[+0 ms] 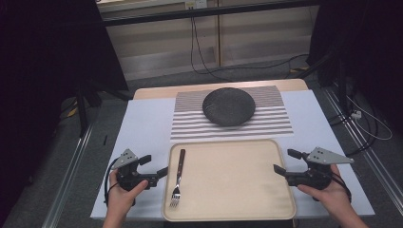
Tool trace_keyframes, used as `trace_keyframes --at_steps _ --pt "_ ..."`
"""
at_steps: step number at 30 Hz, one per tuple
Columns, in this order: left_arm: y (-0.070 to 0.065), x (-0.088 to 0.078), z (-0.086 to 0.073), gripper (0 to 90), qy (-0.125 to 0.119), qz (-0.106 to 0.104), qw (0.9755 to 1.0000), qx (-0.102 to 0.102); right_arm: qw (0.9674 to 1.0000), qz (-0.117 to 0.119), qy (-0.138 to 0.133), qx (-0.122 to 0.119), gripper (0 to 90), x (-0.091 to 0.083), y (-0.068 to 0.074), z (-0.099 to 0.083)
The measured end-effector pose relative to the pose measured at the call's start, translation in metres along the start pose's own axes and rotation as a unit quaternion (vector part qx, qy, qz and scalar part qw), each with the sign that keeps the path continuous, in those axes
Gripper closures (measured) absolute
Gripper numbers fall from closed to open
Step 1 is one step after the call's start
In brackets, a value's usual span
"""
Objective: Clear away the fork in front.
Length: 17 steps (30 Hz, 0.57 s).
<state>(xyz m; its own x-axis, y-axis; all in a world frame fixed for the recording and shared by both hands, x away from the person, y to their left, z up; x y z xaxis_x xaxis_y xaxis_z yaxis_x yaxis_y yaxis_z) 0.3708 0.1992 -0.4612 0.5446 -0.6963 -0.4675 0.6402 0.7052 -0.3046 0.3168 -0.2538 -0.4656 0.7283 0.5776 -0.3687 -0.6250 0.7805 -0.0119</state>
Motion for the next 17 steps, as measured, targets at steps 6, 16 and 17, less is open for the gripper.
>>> trace_keyframes --at_steps 6,16,17 --pt "0.0000 -0.0008 -0.0013 9.9 -0.001 0.004 1.0000 0.003 1.0000 -0.002 0.000 0.000 19.0 -0.0014 -0.0004 -0.0018" --pt "0.0028 -0.0019 -0.0046 9.4 0.004 0.008 0.9999 0.007 1.0000 -0.003 0.002 -0.004 19.0 -0.0006 -0.0005 -0.0027" --pt "0.0029 -0.0018 -0.0045 9.4 0.004 0.009 0.9999 0.007 1.0000 -0.004 0.002 -0.004 18.9 -0.0003 -0.0006 -0.0026"
Point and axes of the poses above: each handheld gripper's, and its own axes: x roughly forward along the jaws, z roughly out of its top, y roughly to its left, the point moved 6 cm from there along x, roughly forward along the jaws, and after that the axes turned 7 degrees about -x, right-handed, at the moved point
